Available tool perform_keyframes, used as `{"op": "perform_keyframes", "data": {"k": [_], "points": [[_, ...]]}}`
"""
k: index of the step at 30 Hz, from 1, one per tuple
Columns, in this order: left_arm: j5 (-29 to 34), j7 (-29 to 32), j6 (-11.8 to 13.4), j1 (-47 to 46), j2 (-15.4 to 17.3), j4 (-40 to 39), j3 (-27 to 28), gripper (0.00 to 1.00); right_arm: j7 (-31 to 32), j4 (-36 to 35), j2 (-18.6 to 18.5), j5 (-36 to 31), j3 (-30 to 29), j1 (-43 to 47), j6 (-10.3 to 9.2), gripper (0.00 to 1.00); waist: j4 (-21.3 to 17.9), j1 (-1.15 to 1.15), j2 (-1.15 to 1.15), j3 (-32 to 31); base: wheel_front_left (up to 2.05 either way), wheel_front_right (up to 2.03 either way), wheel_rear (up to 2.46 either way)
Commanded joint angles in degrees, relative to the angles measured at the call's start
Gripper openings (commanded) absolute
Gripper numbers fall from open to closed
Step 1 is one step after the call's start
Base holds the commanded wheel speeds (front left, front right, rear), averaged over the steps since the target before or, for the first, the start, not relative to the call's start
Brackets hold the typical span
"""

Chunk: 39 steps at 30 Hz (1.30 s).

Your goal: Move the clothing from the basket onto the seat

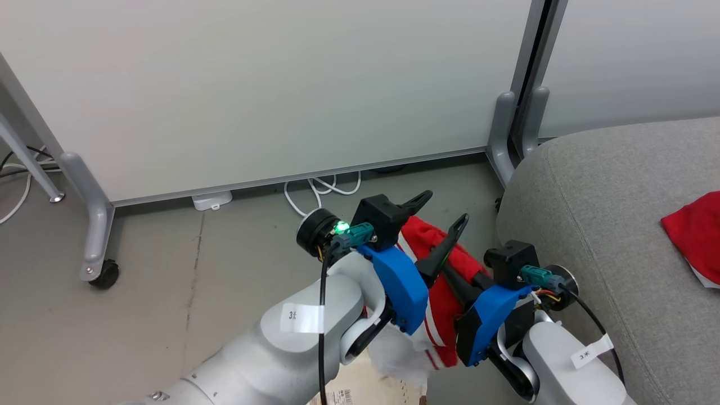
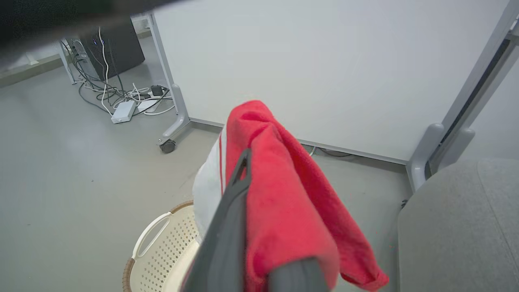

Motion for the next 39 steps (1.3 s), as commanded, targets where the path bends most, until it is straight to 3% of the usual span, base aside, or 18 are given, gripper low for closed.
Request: {"op": "perform_keyframes", "data": {"k": [1, 6, 13, 23, 39], "points": [[0.7, -0.4, 0.2, 1.7, 0.0, 0.5, 0.9, 1.00, -0.4, -0.2, -0.2, -0.3, -0.3, -0.2, 0.01, 0.00, 0.1, 0.00, 0.00, 0.1, 0.00, 0.00, 0.00], [5.2, -0.4, 0.2, 6.3, 1.5, -2.0, 6.9, 1.00, -0.4, -0.6, -0.5, -0.6, -1.2, 0.5, 0.01, 0.00, 0.5, 0.00, 0.00, 0.4, 0.00, 0.00, 0.00], [15.9, -0.4, 0.7, 16.1, 5.1, -9.1, 17.5, 1.00, -0.2, -1.0, -0.6, -1.3, -2.6, 1.1, 0.01, 0.00, 1.1, 0.00, 0.00, 0.8, 0.00, 0.00, 0.00], [25.6, -0.4, -1.2, 26.6, 7.0, -14.8, 29.2, 1.00, 0.0, -1.7, -0.2, -1.9, -3.8, 2.1, 0.01, 0.00, 1.9, 0.00, 0.00, 0.9, 0.00, 0.00, 0.00], [32.7, -0.5, -4.1, 32.9, 5.0, -15.4, 38.6, 1.00, 0.3, -2.5, -0.1, -2.1, -4.8, 2.5, 0.01, 0.00, 0.3, 0.00, 0.00, 1.3, 0.00, 0.00, 0.00]]}}
